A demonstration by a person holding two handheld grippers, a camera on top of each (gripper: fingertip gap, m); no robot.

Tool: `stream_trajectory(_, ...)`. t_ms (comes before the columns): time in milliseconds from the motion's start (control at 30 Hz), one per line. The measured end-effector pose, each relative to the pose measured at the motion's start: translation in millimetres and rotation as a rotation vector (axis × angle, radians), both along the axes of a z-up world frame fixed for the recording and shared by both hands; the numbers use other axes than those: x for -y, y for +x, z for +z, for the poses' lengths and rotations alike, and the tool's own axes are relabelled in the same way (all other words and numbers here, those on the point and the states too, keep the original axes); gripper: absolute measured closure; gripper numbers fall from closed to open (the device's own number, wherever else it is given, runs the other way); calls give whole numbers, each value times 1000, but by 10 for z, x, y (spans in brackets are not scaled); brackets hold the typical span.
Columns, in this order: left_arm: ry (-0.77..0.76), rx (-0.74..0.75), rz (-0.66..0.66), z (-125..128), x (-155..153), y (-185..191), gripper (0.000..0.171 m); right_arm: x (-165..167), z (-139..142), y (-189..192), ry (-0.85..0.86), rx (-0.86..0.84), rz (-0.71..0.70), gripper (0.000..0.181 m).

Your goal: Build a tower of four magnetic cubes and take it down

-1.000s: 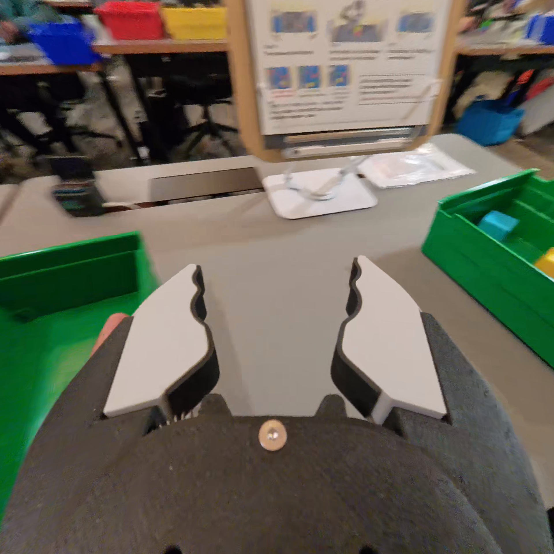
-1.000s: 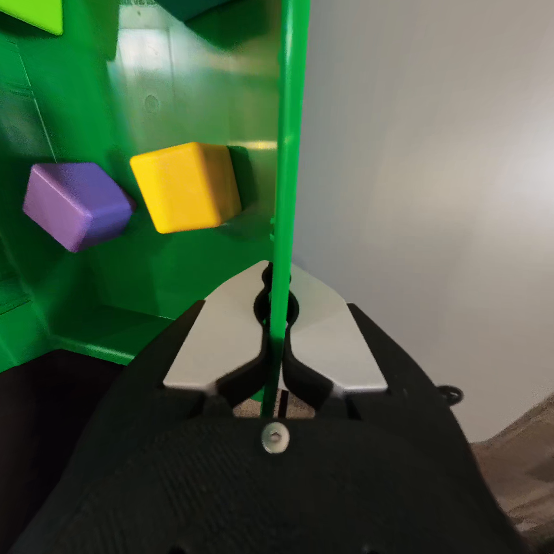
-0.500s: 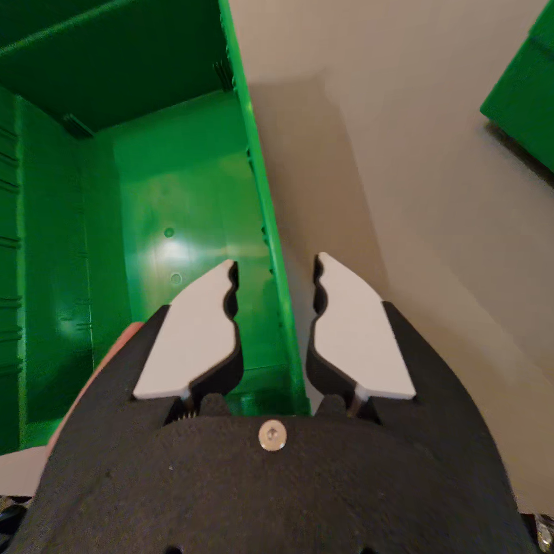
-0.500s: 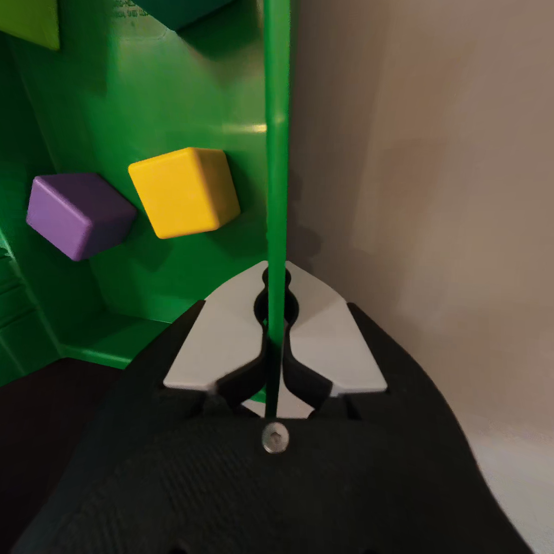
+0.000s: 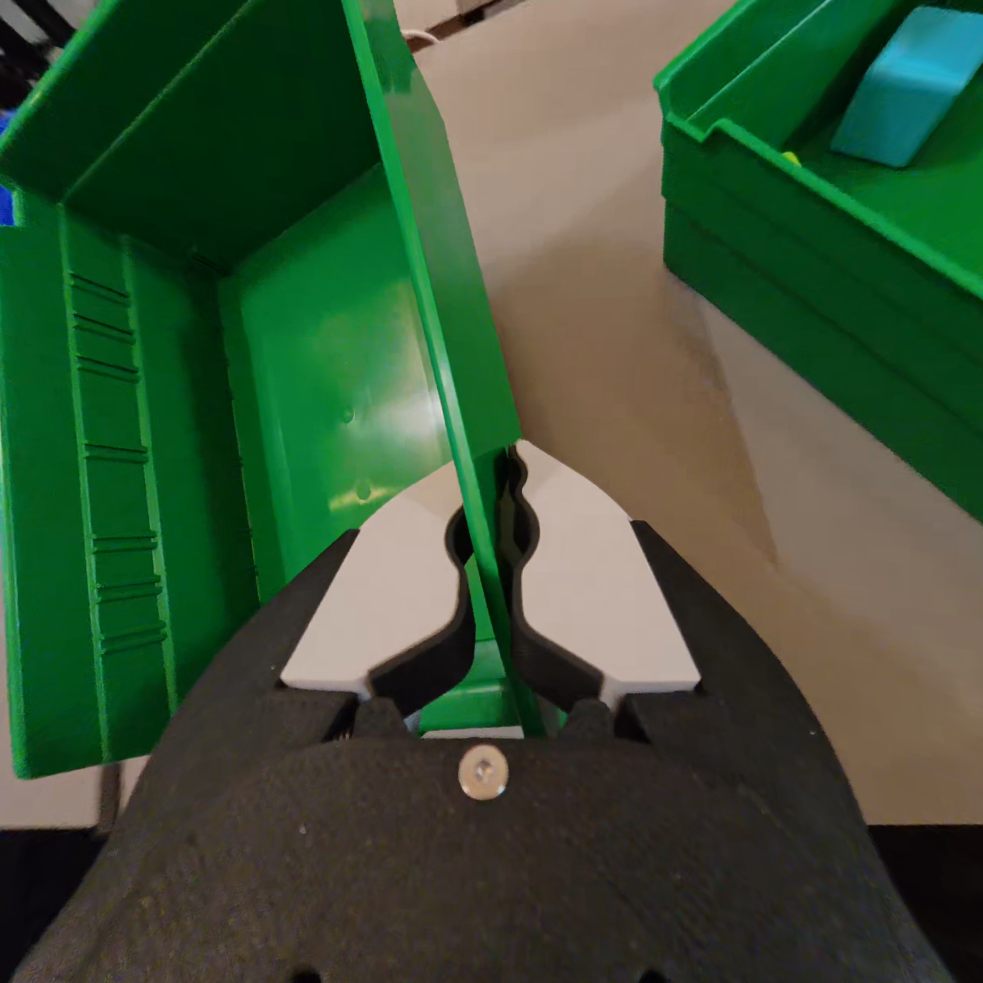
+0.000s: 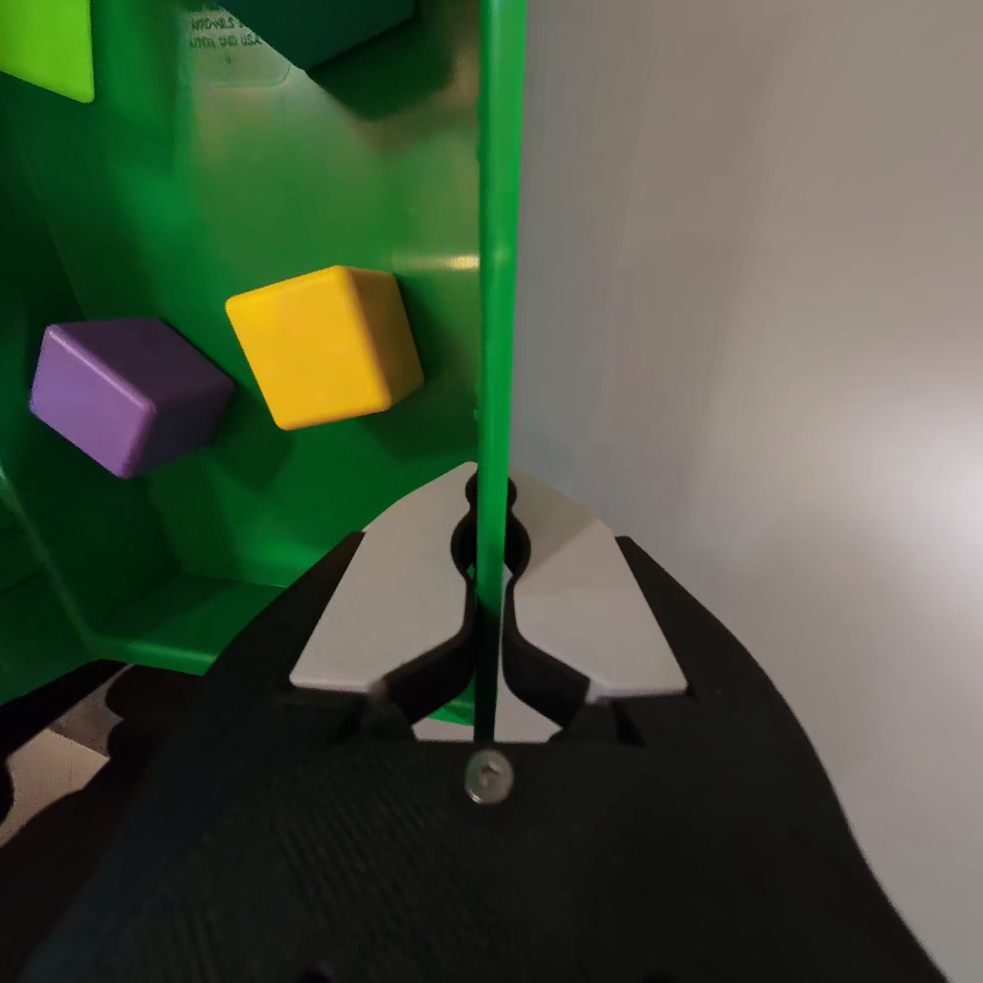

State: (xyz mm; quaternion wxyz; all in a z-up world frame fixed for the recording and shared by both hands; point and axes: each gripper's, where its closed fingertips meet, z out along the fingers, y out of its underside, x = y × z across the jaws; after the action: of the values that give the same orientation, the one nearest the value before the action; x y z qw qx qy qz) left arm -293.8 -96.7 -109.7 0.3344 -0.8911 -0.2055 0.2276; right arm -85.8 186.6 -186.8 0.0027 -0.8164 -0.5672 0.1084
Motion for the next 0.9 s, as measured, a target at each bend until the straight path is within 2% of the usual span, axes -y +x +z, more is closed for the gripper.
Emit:
stream_trajectory(167,-19,-124,71,469,309,-95,158,308,8,-425,15,-63,-35,176)
stream_trajectory(333,-5,-157,162,816,705,-133,158,743,21,-969,16,-142,-139,176)
stream_trajectory(500,-10,-186,238,956,1044,-211,158,1233,41,-1345,-7,-166,-218,171)
stream_trajectory(633,9,-186,259,1032,1173,-209,158,1781,195,-1678,-143,-319,-232,128)
stream_trajectory(700,15,-191,263,1061,1202,-206,158,2086,230,-1741,-185,-344,-173,116)
stream_trajectory(767,25,-195,264,1083,1206,-204,159,2318,274,-1753,-192,-373,-87,119)
stream_trajectory(900,41,-198,249,1099,1148,-202,158,2373,518,-1728,-178,-524,-23,126)
